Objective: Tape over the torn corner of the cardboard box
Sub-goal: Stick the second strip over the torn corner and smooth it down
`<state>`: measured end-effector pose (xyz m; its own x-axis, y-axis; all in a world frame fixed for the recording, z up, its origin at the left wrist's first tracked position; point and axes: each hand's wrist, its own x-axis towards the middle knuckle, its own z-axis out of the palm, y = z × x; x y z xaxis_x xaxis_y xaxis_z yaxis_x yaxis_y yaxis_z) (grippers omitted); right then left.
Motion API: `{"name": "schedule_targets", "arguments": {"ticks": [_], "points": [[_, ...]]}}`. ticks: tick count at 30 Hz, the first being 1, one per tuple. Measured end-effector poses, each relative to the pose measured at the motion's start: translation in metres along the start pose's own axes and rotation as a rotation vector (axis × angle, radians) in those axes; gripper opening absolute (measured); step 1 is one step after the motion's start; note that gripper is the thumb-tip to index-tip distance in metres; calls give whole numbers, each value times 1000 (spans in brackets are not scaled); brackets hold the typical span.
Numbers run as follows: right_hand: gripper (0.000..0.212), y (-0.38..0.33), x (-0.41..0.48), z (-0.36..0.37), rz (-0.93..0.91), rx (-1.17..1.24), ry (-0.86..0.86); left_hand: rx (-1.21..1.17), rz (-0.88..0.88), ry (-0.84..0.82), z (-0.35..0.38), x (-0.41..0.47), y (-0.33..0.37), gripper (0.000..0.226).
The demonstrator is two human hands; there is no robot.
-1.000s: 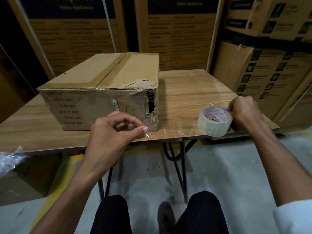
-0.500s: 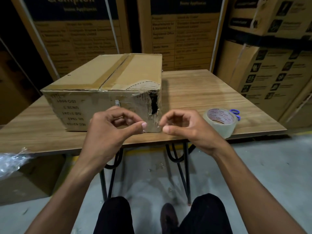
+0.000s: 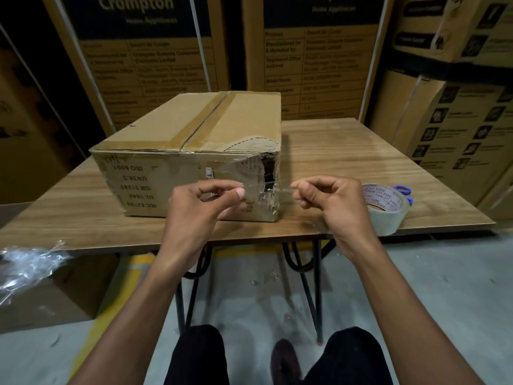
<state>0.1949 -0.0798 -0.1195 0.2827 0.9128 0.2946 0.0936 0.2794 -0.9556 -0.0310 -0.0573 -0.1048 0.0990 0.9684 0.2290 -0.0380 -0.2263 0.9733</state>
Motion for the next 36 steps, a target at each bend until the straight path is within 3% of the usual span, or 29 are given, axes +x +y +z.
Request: {"name": "schedule_targets", "arguments": {"ticks": [4,9,20,26,36], "points": [[9,1,1,8,-14,-28,32,95,42,43,-3,3,-3,21],[13,4,3,10,6,4,45,148,83,59,-7,4,0,45],[8,6,12,10,67,-129,95,239,173,205,-9,8,-7,36],[7,8,15,15,-1,-241,143,270,222,256,-10,9,-14,33],[10,9,19,19,1,-242,140,360,318,324,-5,13,-20,33]]}}
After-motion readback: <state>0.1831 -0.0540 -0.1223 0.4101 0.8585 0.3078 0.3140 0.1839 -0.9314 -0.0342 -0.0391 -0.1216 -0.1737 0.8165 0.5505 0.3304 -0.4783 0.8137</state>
